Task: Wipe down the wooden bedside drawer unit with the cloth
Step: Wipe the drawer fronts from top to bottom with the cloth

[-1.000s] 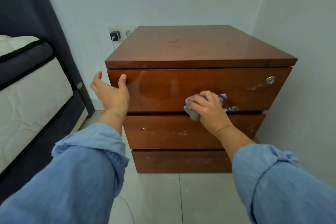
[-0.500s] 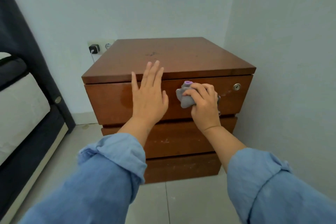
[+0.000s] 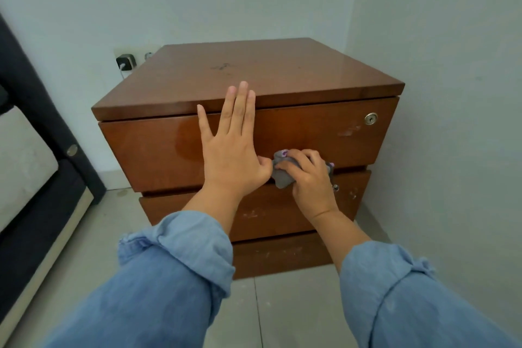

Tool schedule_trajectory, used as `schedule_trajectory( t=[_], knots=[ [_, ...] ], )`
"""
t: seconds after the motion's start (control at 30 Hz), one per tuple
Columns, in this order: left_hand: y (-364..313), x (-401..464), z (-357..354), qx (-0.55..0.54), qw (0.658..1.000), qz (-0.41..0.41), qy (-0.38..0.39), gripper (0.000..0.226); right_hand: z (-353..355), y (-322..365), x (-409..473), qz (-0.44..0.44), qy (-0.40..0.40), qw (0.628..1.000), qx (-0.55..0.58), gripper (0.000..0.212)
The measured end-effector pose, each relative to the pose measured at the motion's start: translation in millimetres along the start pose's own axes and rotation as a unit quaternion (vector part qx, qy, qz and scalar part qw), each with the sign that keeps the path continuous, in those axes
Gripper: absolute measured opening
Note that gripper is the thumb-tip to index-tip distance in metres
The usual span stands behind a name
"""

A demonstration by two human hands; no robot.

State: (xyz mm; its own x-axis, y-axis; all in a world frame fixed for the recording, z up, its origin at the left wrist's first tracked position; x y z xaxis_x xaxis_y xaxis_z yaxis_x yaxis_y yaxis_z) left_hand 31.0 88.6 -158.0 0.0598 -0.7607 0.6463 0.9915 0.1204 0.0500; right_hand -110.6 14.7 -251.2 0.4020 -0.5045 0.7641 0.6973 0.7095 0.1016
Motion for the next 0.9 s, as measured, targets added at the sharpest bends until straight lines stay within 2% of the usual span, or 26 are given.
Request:
schedule_trajectory(
  t=[0.1,0.17,0.23,0.33,0.43,0.53,0.67,0.9],
  knots=[
    [0,-2,2,0.002,1.0,0.005,0.016,0.102,0,-10,-17,0.003,0.074,0.997,-0.02,0.045],
    [0,-3,5,0.004,1.0,0.007,0.024,0.102,9,-17,-35,-0.04,0.092,0.995,-0.024,0.049],
    [1,-3,7,0.009,0.999,0.011,0.034,0.103,23,-18,-45,-0.127,0.044,0.991,-0.023,0.049],
    [-3,-3,7,0.006,0.999,0.023,0.036,0.102,46,-8,-24,-0.285,-0.117,0.951,-0.005,0.045],
    [-7,-2,5,-0.014,0.999,0.034,0.018,0.098,59,6,16,-0.346,-0.223,0.909,0.061,0.048],
    [-4,-1,0,-0.022,0.999,0.034,-0.003,0.091,51,17,50,-0.362,-0.245,0.893,0.102,0.057],
    [-2,1,-7,-0.03,0.999,0.025,-0.028,0.09,24,8,57,-0.392,-0.21,0.895,0.037,0.063],
    [-7,5,-17,-0.035,0.998,0.038,-0.038,0.093,7,-31,35,-0.491,-0.232,0.837,0.072,0.064]
  ],
)
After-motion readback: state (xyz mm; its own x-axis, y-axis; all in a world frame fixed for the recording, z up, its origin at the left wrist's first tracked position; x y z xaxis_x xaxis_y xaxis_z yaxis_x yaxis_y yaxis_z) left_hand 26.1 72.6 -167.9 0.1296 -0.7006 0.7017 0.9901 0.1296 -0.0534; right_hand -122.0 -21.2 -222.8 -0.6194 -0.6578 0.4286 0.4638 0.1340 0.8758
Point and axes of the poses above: each hand's wrist, its own x-axis towards the middle knuckle, its own z-axis out of the back of the hand, y = z × x, the point moved 1 cm from there along x, towards the middle knuckle, and after that the axes turned 4 degrees about -x, right-handed, at the moved point
